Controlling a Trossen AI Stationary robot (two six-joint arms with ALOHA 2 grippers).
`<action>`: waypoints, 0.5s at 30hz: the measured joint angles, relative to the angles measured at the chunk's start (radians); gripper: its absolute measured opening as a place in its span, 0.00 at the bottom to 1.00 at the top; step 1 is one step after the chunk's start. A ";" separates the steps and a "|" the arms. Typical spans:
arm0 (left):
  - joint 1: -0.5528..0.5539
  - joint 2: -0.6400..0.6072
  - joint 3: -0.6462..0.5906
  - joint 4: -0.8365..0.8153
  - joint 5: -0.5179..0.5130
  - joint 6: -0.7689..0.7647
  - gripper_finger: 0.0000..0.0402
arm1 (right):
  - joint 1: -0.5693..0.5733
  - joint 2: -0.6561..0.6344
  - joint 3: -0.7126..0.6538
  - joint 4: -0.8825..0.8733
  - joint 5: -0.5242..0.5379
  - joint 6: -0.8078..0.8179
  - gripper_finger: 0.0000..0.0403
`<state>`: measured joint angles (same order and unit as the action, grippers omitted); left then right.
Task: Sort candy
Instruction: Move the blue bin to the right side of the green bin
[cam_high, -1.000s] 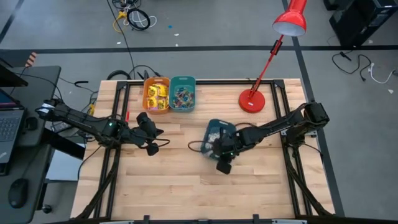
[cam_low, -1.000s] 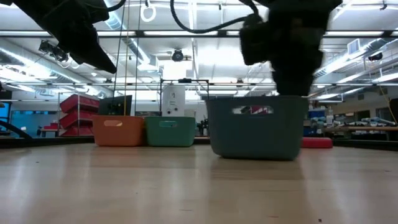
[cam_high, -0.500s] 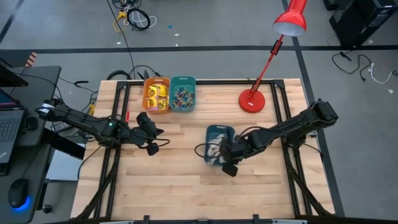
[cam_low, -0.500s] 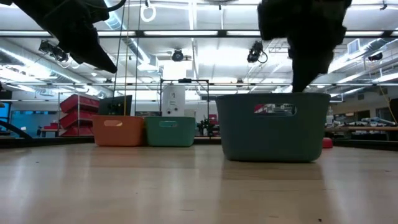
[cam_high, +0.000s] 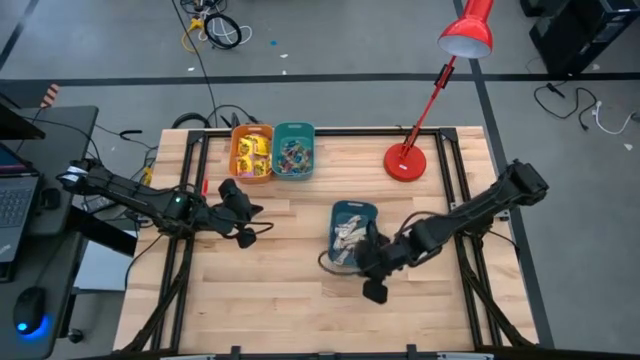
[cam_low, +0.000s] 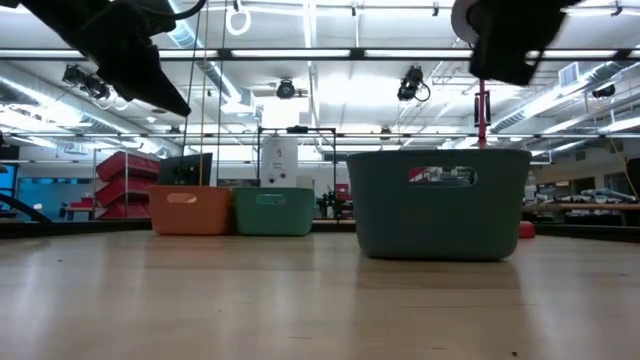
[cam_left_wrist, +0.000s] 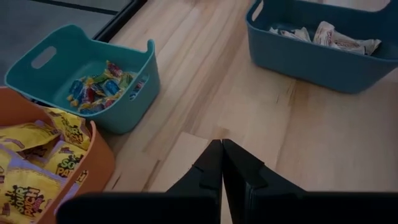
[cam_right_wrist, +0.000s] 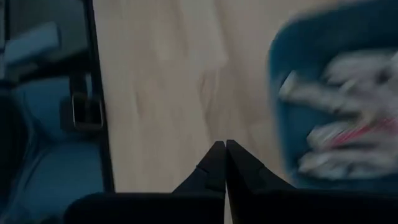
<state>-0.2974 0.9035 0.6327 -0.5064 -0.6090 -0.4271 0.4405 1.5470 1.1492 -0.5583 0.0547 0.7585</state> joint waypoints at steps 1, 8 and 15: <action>0.000 0.000 0.000 0.003 -0.004 0.000 0.04 | 0.008 0.016 -0.001 -0.003 -0.024 0.018 0.00; 0.000 0.000 0.000 0.022 -0.008 0.001 0.04 | 0.041 0.092 -0.001 -0.077 -0.077 0.170 0.00; 0.000 0.000 0.000 0.023 -0.008 0.002 0.04 | 0.027 0.100 -0.001 -0.192 0.050 0.202 0.00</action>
<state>-0.2974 0.9035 0.6327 -0.4833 -0.6174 -0.4252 0.4679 1.6474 1.1484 -0.7505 0.1043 0.9604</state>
